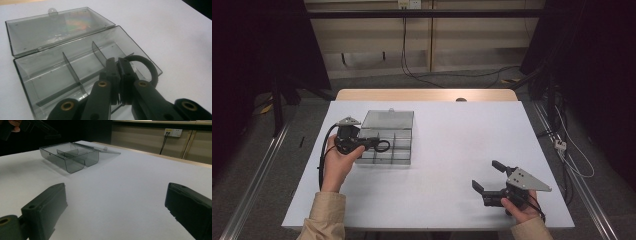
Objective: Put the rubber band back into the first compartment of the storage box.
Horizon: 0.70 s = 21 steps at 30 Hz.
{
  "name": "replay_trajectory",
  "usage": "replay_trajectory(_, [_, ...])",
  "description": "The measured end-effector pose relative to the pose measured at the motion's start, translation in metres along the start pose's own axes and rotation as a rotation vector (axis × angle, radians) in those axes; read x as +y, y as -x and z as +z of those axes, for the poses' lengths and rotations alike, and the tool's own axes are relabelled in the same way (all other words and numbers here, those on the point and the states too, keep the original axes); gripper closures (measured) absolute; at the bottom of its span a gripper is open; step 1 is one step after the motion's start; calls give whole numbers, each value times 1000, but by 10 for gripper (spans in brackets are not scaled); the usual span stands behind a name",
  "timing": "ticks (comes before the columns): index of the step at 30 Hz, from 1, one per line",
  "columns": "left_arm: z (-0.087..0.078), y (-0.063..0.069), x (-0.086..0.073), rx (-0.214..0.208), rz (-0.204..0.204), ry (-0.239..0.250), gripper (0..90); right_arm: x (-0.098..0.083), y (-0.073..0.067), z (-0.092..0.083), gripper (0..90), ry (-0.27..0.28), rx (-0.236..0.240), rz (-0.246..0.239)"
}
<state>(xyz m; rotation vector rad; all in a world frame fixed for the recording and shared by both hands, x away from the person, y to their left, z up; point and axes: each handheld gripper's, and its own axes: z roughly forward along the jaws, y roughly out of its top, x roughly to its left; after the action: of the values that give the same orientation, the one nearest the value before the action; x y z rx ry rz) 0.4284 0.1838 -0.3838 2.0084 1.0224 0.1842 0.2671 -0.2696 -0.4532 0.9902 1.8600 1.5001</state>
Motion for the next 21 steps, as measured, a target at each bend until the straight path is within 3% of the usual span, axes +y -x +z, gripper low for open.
replay_trajectory(21, [3, -17, 5, 18, -16, 0, 882, 0, 0, 1, 36, -1, -2, -3])
